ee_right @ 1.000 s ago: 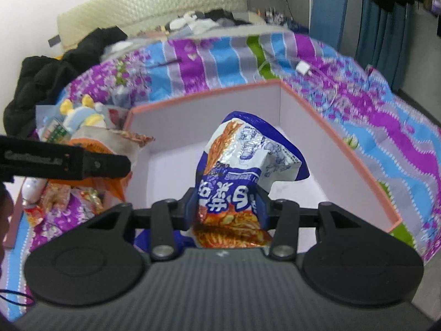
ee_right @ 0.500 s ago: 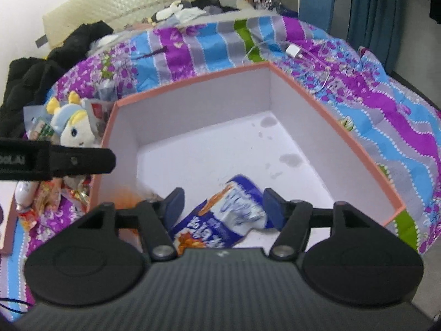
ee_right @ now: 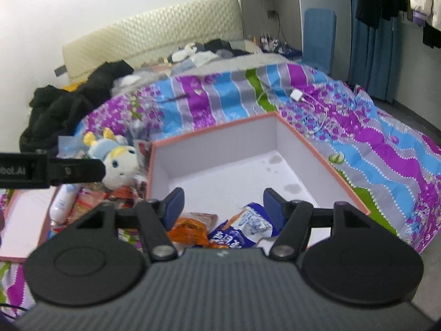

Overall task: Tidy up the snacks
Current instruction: 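Open the left tool while the right tool opens, dropping both bags into the deep pink box, then withdraw both tools from the box toward the remaining snacks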

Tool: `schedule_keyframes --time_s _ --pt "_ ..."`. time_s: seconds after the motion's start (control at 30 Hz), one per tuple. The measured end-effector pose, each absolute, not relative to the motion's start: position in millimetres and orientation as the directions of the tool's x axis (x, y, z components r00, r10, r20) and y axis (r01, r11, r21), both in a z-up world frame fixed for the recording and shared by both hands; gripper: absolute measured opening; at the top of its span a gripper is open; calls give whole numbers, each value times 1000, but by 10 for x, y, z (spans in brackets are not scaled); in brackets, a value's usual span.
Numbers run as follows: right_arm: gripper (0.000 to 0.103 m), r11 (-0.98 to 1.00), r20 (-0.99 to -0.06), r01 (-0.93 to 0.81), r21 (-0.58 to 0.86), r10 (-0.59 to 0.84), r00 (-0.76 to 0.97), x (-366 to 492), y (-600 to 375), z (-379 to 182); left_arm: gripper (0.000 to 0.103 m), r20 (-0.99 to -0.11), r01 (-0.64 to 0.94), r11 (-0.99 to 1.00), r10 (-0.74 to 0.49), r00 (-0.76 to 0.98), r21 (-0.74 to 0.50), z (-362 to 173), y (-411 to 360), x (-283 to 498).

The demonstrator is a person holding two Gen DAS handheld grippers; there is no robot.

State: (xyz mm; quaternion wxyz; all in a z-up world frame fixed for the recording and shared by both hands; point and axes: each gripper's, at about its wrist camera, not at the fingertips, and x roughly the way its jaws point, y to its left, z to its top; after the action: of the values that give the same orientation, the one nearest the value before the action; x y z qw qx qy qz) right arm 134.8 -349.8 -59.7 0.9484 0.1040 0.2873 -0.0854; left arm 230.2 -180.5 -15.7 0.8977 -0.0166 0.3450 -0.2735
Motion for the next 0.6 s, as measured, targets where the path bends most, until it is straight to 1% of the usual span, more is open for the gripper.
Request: schedule_keyframes --time_s 0.33,0.6 --pt "66 975 -476 161 153 -70 877 845 -3120 -270 77 -560 413 888 -450 695 -202 108 -1200 1645" --pt "66 986 -428 79 148 -8 904 578 -2766 -191 77 -525 348 915 -401 750 -202 129 -709 1252"
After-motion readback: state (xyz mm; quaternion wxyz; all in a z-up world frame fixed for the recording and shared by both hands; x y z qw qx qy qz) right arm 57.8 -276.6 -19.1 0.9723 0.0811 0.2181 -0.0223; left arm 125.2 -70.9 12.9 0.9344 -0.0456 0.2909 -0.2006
